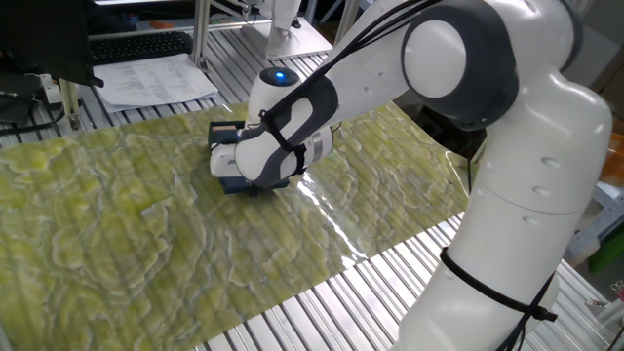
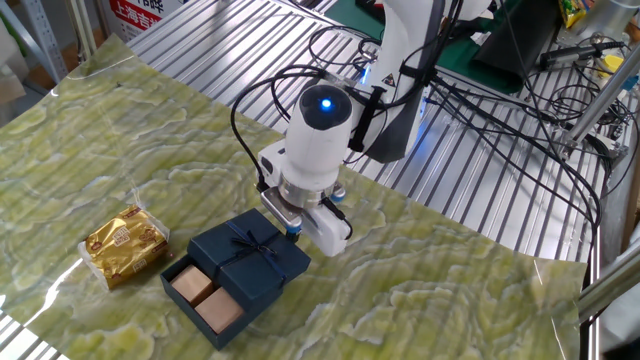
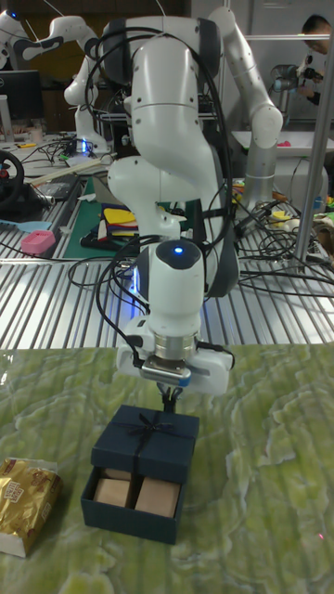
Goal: Slide the outer casing onto the gift box
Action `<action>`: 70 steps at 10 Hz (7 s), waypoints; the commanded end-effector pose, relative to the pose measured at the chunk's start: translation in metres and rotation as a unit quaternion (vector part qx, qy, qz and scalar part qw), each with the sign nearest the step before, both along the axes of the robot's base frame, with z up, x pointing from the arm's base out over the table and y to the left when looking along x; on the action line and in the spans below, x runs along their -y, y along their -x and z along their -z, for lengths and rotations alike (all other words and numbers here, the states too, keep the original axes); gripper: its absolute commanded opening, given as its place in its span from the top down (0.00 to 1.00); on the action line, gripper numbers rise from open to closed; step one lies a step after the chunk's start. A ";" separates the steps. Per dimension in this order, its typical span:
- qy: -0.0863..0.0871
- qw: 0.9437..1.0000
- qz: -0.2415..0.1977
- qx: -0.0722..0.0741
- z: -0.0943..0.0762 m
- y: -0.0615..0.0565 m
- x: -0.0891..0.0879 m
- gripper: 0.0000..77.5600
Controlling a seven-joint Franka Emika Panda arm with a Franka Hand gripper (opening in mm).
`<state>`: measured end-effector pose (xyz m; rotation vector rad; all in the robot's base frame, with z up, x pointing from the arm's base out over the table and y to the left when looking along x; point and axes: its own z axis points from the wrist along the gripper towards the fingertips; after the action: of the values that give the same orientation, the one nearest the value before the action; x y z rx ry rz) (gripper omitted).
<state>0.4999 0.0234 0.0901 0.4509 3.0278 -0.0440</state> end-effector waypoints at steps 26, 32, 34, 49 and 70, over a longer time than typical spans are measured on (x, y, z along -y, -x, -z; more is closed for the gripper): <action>0.019 1.000 0.007 -0.002 0.012 0.001 0.002 1.00; 0.000 1.000 0.015 0.021 -0.023 -0.022 -0.008 1.00; 0.008 1.000 0.015 0.019 -0.021 -0.019 -0.006 1.00; -0.001 0.999 0.011 0.039 -0.044 -0.050 0.008 1.00; -0.015 1.000 0.002 0.020 -0.022 -0.043 0.023 1.00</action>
<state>0.5398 0.0000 0.1105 0.4523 3.0068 0.0084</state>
